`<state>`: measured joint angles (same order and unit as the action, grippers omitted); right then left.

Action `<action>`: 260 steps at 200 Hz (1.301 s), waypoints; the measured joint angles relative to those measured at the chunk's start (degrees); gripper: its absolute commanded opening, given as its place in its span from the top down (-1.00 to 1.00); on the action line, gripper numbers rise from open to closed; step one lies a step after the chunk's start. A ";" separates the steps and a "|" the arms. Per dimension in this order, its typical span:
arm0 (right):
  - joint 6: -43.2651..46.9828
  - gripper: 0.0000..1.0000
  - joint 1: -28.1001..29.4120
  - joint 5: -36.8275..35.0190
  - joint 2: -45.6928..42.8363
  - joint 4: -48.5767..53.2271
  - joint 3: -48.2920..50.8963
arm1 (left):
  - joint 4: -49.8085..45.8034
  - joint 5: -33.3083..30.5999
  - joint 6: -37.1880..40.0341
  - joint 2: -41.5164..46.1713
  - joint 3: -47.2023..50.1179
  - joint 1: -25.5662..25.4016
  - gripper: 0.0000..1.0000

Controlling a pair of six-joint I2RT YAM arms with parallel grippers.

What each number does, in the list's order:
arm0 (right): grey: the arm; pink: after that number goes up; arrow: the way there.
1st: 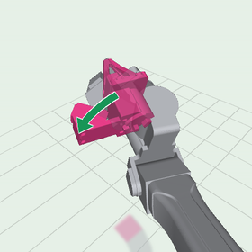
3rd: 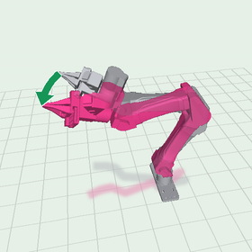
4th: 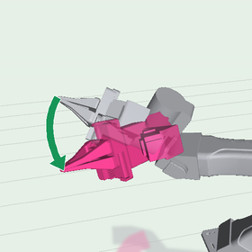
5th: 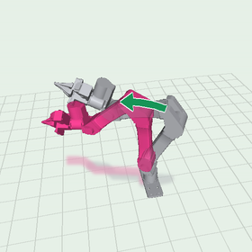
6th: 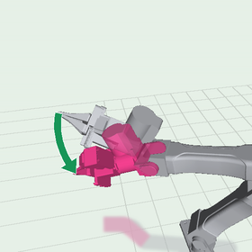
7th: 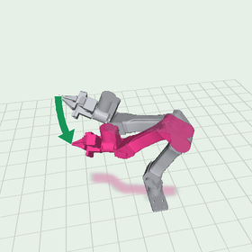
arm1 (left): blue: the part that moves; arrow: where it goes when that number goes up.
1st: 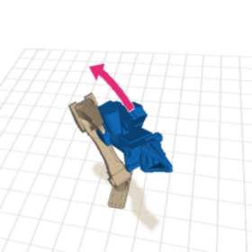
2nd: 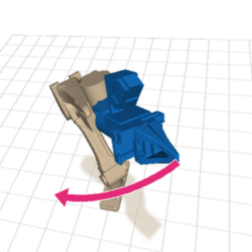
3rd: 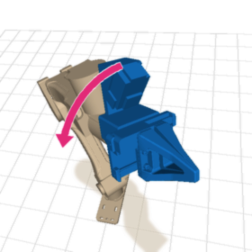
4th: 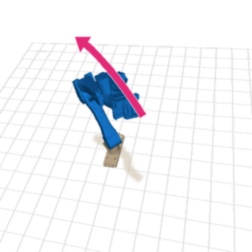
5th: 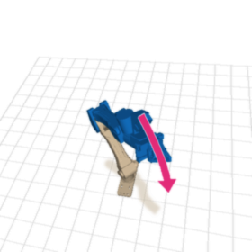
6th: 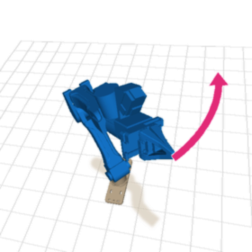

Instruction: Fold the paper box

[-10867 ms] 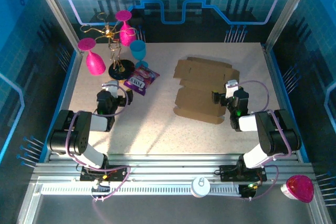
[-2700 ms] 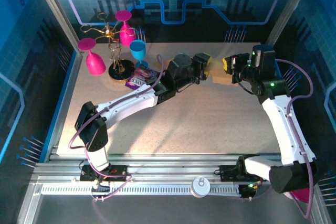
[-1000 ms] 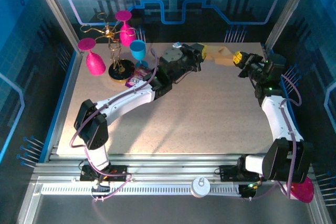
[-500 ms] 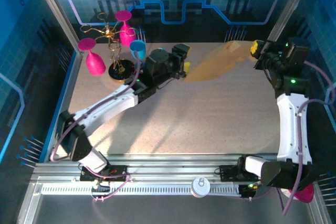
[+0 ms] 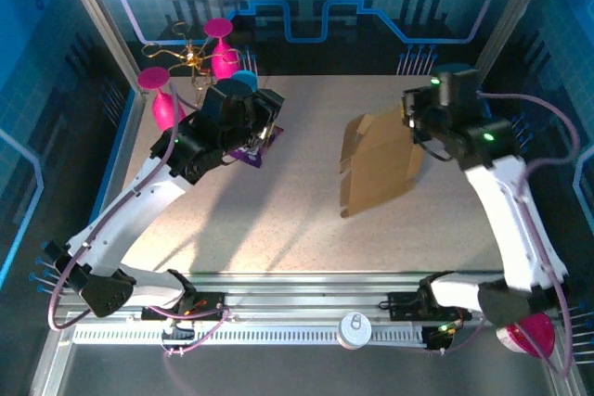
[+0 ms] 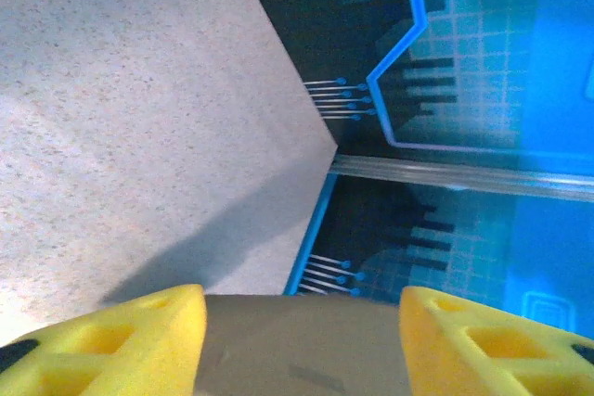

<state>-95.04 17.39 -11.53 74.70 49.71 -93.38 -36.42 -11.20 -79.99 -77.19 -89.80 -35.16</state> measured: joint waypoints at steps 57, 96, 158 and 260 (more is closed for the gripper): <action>-1.18 1.00 3.63 -4.66 13.60 -14.38 9.29 | 2.38 11.82 1.57 -9.46 -7.65 -0.07 0.05; -2.47 1.00 4.37 -4.72 13.97 -19.45 10.36 | 5.55 16.50 -0.79 -18.27 -10.27 -1.75 0.05; -4.63 1.00 4.35 -4.22 13.94 -23.19 14.58 | 5.92 18.14 -3.98 -23.17 -10.38 -3.21 0.03; -6.58 1.00 4.20 -1.25 12.76 -25.86 16.55 | 1.88 17.16 -3.37 -26.75 -14.23 -2.10 -0.10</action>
<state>-101.62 21.58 -12.78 87.46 23.86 -76.84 -34.54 5.96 -83.35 -103.94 -104.03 -37.26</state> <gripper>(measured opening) 0.052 0.543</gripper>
